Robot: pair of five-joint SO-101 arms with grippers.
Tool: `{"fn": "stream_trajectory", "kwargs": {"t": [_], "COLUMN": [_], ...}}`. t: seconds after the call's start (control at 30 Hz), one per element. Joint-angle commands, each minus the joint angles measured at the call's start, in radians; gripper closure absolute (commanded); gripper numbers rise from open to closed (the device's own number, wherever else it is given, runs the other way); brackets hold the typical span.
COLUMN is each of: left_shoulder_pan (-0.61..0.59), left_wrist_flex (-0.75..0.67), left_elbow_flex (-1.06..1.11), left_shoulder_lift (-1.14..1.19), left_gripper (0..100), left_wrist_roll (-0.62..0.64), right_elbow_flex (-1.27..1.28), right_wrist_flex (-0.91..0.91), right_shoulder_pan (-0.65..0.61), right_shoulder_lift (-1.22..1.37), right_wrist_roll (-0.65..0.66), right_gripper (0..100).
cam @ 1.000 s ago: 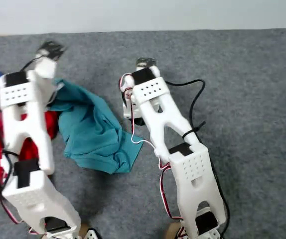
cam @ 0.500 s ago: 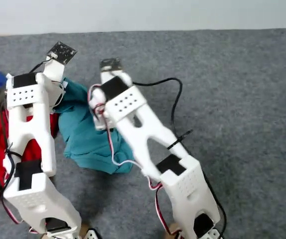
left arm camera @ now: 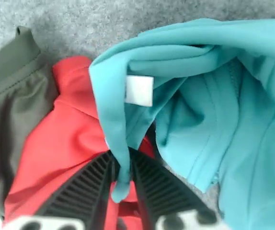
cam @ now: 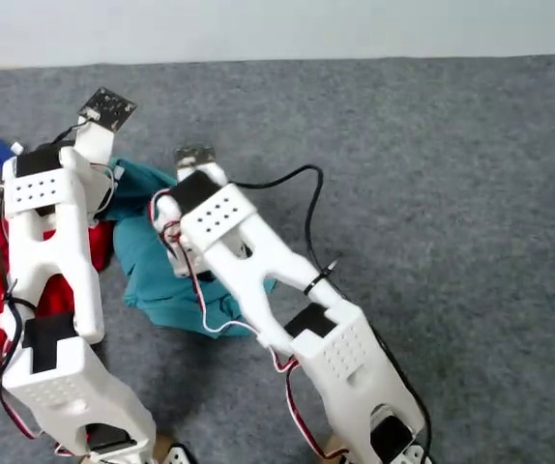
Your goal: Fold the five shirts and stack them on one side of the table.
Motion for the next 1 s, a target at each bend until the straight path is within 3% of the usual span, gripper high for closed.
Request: {"fn": "stream_trajectory", "kwargs": {"t": [0.0, 0.97], "left_shoulder_pan": [-0.003, -0.002], "left_wrist_flex": [-0.043, -0.138], "left_elbow_flex": [0.01, 0.09], "left_shoulder_lift": [-0.057, -0.057], "left_gripper": [100, 100], "left_wrist_roll": [-0.006, -0.006], "right_elbow_flex": [-0.058, -0.144], "right_wrist_flex": [-0.024, -0.093], "right_shoulder_pan": [-0.025, -0.039], "right_shoulder_lift": [-0.002, 0.053], "right_wrist_roll": [-0.012, 0.029], "right_gripper": [81.5, 81.6]}}
